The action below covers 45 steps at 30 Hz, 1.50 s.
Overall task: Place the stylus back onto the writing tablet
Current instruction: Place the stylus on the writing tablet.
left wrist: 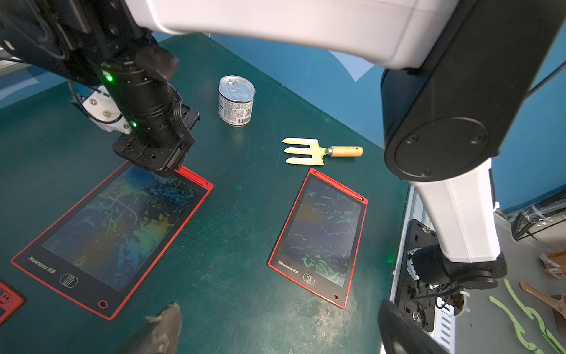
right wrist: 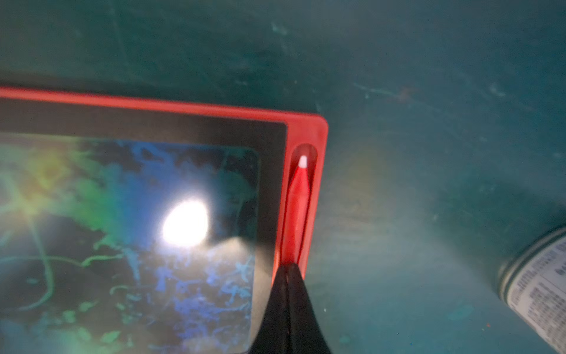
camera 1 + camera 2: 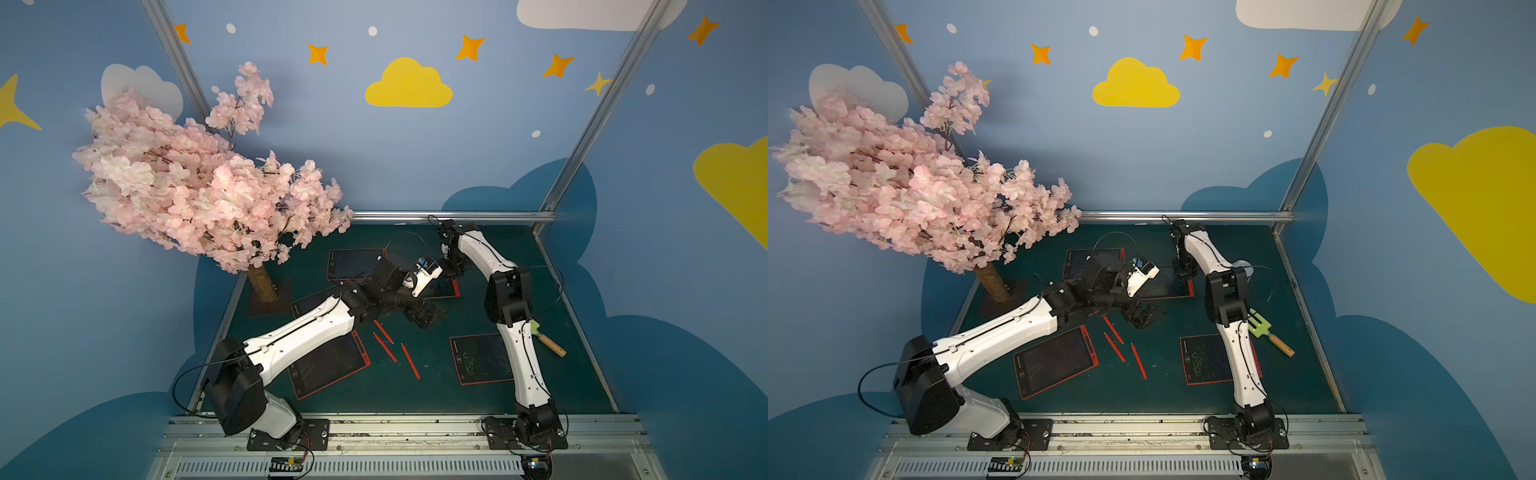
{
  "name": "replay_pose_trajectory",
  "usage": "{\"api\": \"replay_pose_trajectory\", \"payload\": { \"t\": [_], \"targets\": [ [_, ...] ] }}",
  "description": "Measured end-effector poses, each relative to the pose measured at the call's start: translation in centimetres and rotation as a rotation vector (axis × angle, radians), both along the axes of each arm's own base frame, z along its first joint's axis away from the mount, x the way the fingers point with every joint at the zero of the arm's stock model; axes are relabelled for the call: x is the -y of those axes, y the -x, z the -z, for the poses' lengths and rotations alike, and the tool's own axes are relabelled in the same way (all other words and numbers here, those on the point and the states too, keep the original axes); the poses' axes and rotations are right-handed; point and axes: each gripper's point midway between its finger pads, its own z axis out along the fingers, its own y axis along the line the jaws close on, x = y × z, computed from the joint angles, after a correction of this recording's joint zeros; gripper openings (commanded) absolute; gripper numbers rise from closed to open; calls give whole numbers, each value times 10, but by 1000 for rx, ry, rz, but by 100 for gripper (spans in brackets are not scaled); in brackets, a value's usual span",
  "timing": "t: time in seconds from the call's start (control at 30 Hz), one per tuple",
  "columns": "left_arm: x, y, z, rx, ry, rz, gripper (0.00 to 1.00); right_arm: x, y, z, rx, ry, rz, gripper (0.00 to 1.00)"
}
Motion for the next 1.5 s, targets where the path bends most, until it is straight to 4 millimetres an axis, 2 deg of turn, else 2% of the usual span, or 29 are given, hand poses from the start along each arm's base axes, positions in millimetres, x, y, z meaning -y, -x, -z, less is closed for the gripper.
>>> {"api": "replay_pose_trajectory", "payload": {
  "t": [0.3,0.67,1.17,1.5],
  "targets": [
    [0,0,0,-4,2,-2,99,1,12,0,-19,-6,-9,0],
    [0,0,0,-6,3,-3,99,4,8,-3,-31,-103,89,4],
    [-1,1,-2,-6,8,-6,99,-2,-15,-3,31,-139,183,6],
    [-1,1,-2,-8,8,-8,99,-5,-24,-3,59,-162,204,7]
  ]
}}
